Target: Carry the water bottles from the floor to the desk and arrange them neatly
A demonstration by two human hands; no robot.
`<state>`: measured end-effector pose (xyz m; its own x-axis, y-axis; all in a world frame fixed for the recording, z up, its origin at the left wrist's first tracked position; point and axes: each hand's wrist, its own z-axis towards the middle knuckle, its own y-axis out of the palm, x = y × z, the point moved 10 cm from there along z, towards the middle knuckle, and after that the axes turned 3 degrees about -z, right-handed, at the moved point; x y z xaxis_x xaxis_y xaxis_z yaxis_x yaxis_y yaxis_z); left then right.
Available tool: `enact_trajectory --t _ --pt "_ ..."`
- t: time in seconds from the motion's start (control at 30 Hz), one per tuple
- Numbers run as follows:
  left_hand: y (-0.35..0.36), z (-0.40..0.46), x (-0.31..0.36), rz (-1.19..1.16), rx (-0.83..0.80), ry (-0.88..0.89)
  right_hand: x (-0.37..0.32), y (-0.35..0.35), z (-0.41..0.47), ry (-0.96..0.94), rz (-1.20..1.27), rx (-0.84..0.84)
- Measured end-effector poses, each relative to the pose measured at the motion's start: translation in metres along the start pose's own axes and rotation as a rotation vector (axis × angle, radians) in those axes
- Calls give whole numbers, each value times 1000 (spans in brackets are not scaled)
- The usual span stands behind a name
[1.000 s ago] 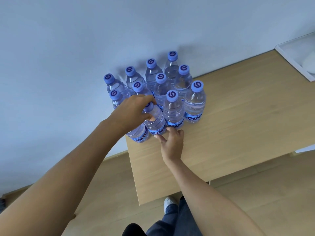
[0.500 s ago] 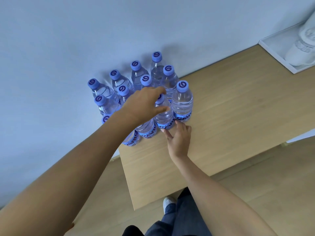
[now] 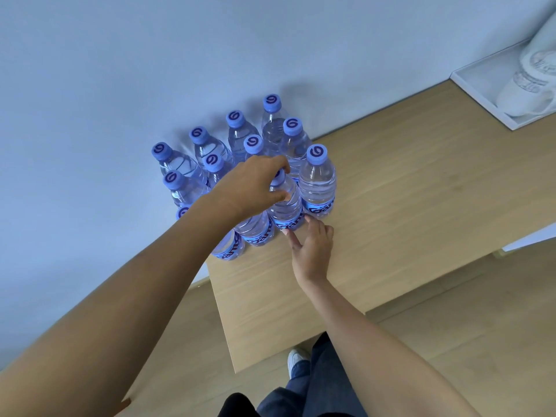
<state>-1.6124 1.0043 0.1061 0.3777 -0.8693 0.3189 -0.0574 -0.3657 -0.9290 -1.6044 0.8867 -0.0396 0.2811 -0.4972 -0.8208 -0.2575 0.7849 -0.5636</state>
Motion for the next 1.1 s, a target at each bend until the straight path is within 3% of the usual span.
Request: enact_trajectory --t 0.23,0.43,1.1 --pt "-12 19 35 -10 112 -24 36 -24 28 152 53 -56" --pt "-3 37 46 8 43 -40 30 -20 58 74 83 -215" --pt "-2 30 39 3 62 -20 28 -19 66 15 29 -379"
